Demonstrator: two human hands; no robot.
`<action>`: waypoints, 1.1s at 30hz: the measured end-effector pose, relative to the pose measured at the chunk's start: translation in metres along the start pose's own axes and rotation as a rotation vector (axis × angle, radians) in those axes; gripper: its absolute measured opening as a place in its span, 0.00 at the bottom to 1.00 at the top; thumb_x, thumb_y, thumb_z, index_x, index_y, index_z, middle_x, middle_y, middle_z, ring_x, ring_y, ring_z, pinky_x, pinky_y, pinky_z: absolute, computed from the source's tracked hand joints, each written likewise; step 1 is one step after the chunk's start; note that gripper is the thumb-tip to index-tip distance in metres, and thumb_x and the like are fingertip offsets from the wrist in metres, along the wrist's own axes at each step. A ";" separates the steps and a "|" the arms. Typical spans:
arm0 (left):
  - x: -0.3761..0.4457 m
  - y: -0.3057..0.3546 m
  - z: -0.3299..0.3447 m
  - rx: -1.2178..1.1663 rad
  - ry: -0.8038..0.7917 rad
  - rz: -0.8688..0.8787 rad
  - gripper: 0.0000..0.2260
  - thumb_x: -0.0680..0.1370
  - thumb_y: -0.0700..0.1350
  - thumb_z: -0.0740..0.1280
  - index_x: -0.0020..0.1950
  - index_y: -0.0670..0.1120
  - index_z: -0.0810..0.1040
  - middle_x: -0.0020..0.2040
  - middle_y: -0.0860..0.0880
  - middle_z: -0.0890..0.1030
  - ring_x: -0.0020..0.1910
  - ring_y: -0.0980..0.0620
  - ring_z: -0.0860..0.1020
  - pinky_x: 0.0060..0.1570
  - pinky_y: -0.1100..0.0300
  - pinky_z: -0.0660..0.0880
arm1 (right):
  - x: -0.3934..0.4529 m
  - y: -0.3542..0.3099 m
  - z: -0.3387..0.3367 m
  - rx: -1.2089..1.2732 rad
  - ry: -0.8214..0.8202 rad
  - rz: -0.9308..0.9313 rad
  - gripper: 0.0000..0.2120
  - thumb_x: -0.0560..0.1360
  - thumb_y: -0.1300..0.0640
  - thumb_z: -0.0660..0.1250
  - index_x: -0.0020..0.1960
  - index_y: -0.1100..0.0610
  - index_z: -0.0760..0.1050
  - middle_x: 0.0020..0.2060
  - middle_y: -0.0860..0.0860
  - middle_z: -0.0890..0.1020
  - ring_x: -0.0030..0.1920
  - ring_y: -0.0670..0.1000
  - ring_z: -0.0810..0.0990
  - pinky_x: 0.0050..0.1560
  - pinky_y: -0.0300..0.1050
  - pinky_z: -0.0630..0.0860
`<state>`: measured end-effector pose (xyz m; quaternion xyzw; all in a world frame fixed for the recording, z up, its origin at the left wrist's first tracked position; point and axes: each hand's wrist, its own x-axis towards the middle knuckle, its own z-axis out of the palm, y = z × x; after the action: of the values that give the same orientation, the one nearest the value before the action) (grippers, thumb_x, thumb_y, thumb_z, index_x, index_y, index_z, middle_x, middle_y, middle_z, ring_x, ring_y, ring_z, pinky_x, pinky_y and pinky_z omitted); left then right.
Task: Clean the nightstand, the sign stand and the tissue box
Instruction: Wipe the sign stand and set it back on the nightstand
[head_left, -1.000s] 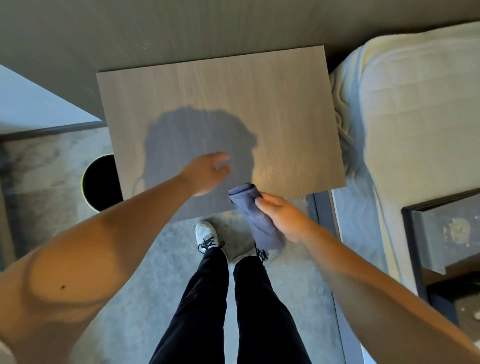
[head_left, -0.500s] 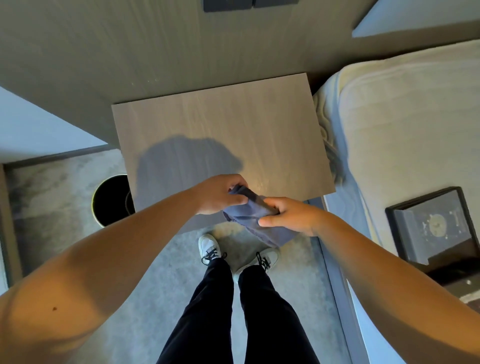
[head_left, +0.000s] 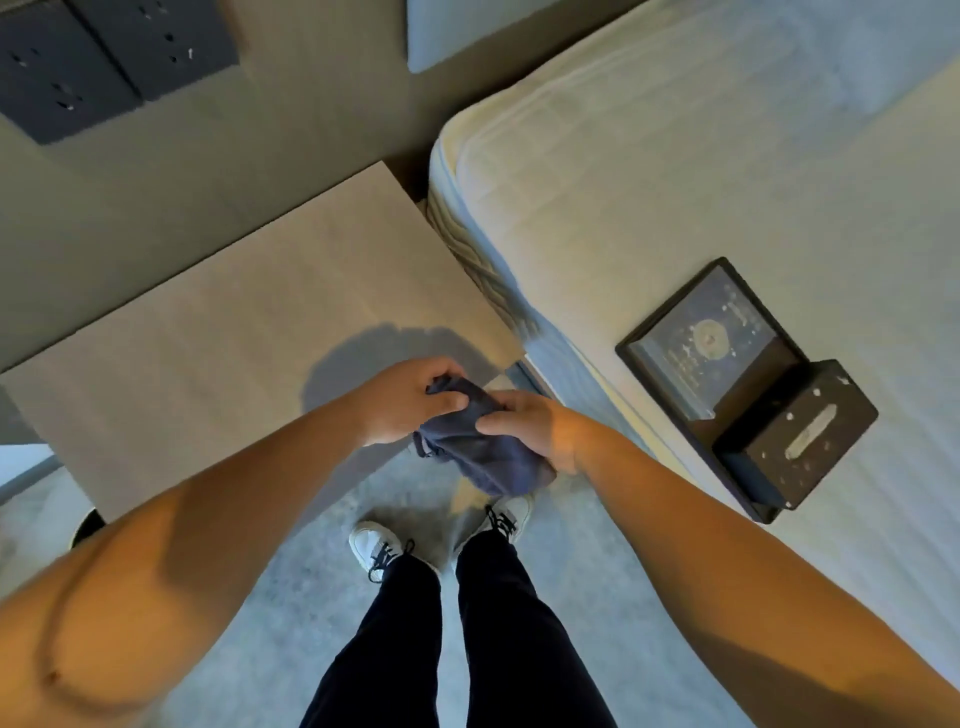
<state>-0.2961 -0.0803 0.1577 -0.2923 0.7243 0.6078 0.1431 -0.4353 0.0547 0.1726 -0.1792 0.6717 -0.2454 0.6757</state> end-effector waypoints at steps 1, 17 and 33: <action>0.013 0.010 0.008 0.010 -0.004 0.013 0.04 0.79 0.44 0.66 0.53 0.48 0.77 0.46 0.46 0.82 0.43 0.47 0.81 0.41 0.52 0.78 | -0.005 0.006 -0.013 0.024 0.042 0.000 0.06 0.73 0.58 0.66 0.50 0.55 0.76 0.46 0.58 0.81 0.46 0.57 0.79 0.50 0.51 0.74; 0.245 0.162 0.168 0.308 0.125 -0.011 0.07 0.81 0.44 0.56 0.55 0.48 0.72 0.49 0.45 0.73 0.49 0.44 0.73 0.50 0.56 0.66 | -0.068 0.137 -0.246 0.576 1.156 -0.065 0.07 0.81 0.53 0.58 0.56 0.50 0.72 0.49 0.53 0.78 0.47 0.52 0.78 0.50 0.50 0.75; 0.294 0.167 0.195 0.537 0.227 -0.134 0.13 0.80 0.44 0.56 0.57 0.40 0.75 0.56 0.41 0.75 0.53 0.40 0.75 0.50 0.51 0.74 | -0.024 0.155 -0.287 0.998 1.028 0.136 0.12 0.81 0.51 0.57 0.64 0.51 0.67 0.54 0.53 0.75 0.52 0.58 0.76 0.59 0.62 0.75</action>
<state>-0.6563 0.0492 0.0823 -0.3572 0.8498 0.3469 0.1731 -0.7066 0.2196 0.0943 0.3315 0.7222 -0.5339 0.2889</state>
